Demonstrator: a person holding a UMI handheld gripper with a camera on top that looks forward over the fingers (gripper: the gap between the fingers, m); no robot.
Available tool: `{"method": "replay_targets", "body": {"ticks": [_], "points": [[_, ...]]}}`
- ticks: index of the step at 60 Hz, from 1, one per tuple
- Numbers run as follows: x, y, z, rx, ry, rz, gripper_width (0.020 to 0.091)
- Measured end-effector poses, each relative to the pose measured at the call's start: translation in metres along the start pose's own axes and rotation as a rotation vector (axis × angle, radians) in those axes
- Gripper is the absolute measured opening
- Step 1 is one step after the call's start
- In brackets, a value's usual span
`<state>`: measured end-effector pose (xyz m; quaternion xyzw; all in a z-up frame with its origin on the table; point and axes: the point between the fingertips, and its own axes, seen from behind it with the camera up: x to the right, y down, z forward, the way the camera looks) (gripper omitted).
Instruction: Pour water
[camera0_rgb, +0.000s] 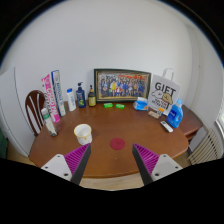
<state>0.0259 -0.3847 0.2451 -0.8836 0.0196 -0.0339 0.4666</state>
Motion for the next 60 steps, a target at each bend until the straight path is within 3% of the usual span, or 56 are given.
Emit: {"method": "replay_targets", "body": {"ticks": [11, 21, 35, 48, 60], "points": [[-0.034, 0.014, 0.007, -0.030, -0.046, -0.030, 0.0853], [-0.104, 0.025, 0.019, -0.037, -0.126, -0.061, 0.0852], [-0.257, 0.021, 0.050, 0.043, -0.320, -0.079, 0.0859], [-0.358, 0.009, 0.144, 0.125, -0.398, -0.122, 0.0861], [-0.397, 0.007, 0.234, 0.158, -0.408, -0.120, 0.0852]]}}
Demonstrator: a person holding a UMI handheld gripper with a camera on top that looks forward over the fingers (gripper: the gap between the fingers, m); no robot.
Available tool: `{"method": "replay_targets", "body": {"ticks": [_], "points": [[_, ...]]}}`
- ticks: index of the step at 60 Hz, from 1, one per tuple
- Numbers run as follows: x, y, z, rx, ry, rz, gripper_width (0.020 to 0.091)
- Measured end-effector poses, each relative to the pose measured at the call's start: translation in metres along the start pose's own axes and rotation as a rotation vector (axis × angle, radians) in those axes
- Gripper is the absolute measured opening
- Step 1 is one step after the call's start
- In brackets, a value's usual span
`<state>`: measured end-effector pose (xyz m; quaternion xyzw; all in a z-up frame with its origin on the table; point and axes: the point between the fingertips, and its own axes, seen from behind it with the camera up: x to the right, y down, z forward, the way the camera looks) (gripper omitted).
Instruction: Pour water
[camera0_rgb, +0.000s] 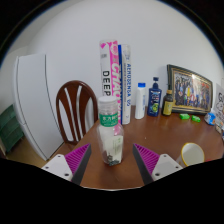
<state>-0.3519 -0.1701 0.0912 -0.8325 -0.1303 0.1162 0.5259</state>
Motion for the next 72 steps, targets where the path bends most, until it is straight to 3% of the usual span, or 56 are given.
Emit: {"method": "replay_targets", "body": {"ticks": [13, 20, 29, 45, 58, 72], "points": [[0.005, 0.008, 0.052, 0.009, -0.001, -0.014, 0.0854], [0.004, 0.006, 0.064, 0.025, -0.006, -0.025, 0.0820], [-0.004, 0.000, 0.073, 0.052, -0.036, -0.005, 0.0572], [0.000, -0.002, 0.065, 0.060, 0.029, 0.043, 0.0428], [0.003, -0.046, 0.025, 0.113, 0.050, 0.247, 0.0427], [0.025, -0.112, -0.024, 0.228, -0.122, 0.886, 0.0426]]}}
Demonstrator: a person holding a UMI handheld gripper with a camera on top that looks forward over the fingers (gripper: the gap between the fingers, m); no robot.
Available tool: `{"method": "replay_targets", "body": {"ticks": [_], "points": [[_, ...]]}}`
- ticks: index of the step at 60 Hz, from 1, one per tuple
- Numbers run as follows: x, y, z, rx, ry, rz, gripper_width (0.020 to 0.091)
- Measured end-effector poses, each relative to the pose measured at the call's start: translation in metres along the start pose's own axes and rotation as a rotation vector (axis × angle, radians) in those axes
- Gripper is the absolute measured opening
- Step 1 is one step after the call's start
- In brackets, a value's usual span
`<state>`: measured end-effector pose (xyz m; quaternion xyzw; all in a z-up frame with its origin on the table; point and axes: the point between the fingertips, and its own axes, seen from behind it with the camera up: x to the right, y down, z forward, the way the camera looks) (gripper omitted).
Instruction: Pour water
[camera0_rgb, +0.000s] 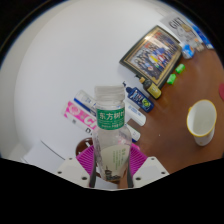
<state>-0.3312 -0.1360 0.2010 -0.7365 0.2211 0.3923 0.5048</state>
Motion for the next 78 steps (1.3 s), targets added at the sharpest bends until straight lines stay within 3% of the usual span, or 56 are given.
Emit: {"method": "replay_targets", "body": {"ticks": [15, 31, 41, 57, 68, 78], "points": [[0.022, -0.048, -0.014, 0.057, -0.126, 0.648, 0.0426], [0.063, -0.041, -0.013, 0.050, -0.173, 1.069, 0.0424], [0.069, -0.036, -0.015, 0.010, -0.170, 1.102, 0.0426], [0.059, -0.061, -0.045, -0.085, -0.061, 0.529, 0.0427], [0.080, -0.142, -0.085, -0.004, 0.047, -0.074, 0.0428], [0.155, -0.209, -0.123, 0.063, 0.229, -0.530, 0.0427]]}}
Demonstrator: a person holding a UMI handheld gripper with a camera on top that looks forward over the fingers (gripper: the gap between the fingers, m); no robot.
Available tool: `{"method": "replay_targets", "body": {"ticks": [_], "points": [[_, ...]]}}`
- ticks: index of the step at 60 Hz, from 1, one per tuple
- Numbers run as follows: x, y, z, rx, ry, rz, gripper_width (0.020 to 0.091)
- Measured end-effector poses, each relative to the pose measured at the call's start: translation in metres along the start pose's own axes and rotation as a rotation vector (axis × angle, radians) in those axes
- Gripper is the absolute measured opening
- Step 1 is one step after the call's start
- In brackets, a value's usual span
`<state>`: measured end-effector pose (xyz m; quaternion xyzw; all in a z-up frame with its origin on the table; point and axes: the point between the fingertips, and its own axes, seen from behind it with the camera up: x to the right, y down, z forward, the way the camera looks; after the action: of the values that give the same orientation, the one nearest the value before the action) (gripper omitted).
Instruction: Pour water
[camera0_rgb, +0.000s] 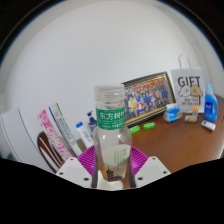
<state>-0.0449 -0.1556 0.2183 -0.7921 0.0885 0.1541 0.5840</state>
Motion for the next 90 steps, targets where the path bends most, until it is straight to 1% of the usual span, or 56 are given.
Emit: {"method": "replay_targets", "body": {"ticks": [5, 8, 12, 16, 26, 28, 29, 32, 33, 38, 41, 42, 44, 46, 47, 49, 53, 64, 70, 79, 90], "points": [[0.053, 0.013, 0.000, -0.014, 0.097, -0.168, 0.0426], [0.087, 0.028, -0.001, -0.019, 0.124, -0.227, 0.0428], [0.112, 0.047, 0.004, -0.054, 0.152, -0.265, 0.0428], [0.133, 0.069, 0.009, -0.070, 0.163, -0.285, 0.0425], [0.161, 0.104, 0.018, -0.100, 0.167, -0.294, 0.0424], [0.163, 0.110, 0.017, -0.114, 0.170, -0.298, 0.0441], [0.161, 0.105, 0.018, -0.085, 0.161, -0.296, 0.0434], [0.164, 0.107, 0.018, -0.071, 0.155, -0.284, 0.0436], [0.165, 0.108, 0.017, -0.078, 0.155, -0.288, 0.0437], [0.162, 0.109, 0.017, -0.077, 0.162, -0.290, 0.0511], [0.163, 0.109, 0.015, -0.094, 0.166, -0.279, 0.0565], [0.163, 0.111, 0.014, -0.102, 0.168, -0.274, 0.0602], [0.163, 0.113, 0.011, -0.120, 0.174, -0.265, 0.0713], [0.161, 0.113, 0.008, -0.134, 0.174, -0.261, 0.0870], [0.160, 0.113, 0.005, -0.139, 0.178, -0.259, 0.0870], [0.157, 0.112, -0.001, -0.147, 0.182, -0.259, 0.0839], [0.153, 0.106, -0.017, -0.159, 0.207, -0.270, 0.0861], [0.123, 0.091, -0.084, -0.198, 0.277, -0.245, 0.0856], [0.097, 0.087, -0.130, -0.244, 0.305, -0.236, 0.0856], [0.064, 0.073, -0.188, -0.228, 0.347, -0.231, 0.0849], [0.036, 0.068, -0.226, -0.219, 0.356, -0.244, 0.0852]]}}
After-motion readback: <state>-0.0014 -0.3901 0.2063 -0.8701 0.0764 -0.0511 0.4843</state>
